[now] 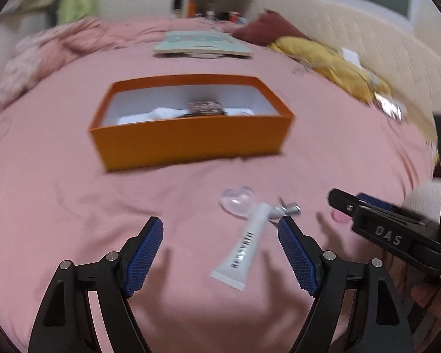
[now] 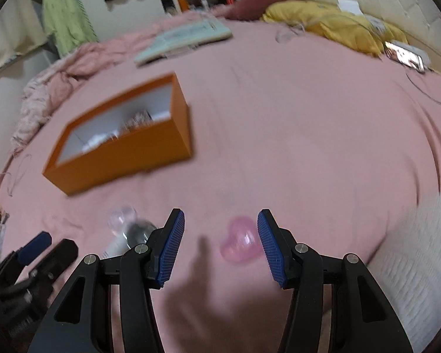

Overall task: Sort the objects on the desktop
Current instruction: 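Grasp the white RED EARTH tube with left tool while right tool grasps the pink heart, then carry the tube over the box with left tool while right tool carries the pink heart over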

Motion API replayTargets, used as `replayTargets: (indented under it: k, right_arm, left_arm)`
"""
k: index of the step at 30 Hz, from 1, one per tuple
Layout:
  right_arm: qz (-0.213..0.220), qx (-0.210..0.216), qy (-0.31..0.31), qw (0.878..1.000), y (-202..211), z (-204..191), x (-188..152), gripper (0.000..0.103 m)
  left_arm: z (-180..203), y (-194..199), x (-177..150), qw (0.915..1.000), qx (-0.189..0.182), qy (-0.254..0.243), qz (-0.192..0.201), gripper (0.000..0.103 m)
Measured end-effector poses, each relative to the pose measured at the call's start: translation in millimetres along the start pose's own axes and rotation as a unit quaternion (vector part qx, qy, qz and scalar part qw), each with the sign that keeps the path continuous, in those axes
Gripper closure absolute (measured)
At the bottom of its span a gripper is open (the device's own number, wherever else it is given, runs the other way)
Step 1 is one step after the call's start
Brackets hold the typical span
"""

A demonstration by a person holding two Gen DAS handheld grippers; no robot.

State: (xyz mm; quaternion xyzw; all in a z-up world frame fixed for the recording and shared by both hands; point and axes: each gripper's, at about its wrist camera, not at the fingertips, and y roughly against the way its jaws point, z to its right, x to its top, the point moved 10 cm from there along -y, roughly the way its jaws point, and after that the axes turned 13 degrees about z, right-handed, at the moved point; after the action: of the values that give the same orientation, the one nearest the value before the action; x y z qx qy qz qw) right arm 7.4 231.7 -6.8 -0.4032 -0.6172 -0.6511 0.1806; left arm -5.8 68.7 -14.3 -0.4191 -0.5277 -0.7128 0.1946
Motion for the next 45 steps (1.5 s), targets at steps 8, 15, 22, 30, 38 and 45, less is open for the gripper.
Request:
replayTargets:
  k: [8,15,22,30,38,45]
  right_arm:
    - [-0.015,-0.016,0.072,0.997,-8,-9,-27,0.035]
    - [-0.013,-0.008,0.054,0.998,-10,-6,-28,0.069]
    - [-0.017,0.065,0.006,0.998,-7,-19,-27,0.099]
    - [0.018,0.094,-0.001,0.995,5,-27,-11,0.100]
    - [-0.015,0.078,-0.034,0.996,-16,-18,-24,0.066]
    - [0.013,0.024,0.104,0.994,-32,-37,-28,0.066]
  left_arm:
    - [11,-33,-37,0.9963,0.002,-0.032,-0.079,0.040]
    - [9,-22,-25,0.9979,-0.012,-0.008,-0.063,0.083]
    - [2,5,11,0.9992,-0.026,0.028,0.014,0.083]
    - [-18,7,21,0.9969,-0.020,0.070,0.029,0.083]
    - [-11,7,23,0.9960,-0.033,0.075,0.034,0.083]
    - [-12,10,22,0.9957,-0.033,0.078,0.037,0.083]
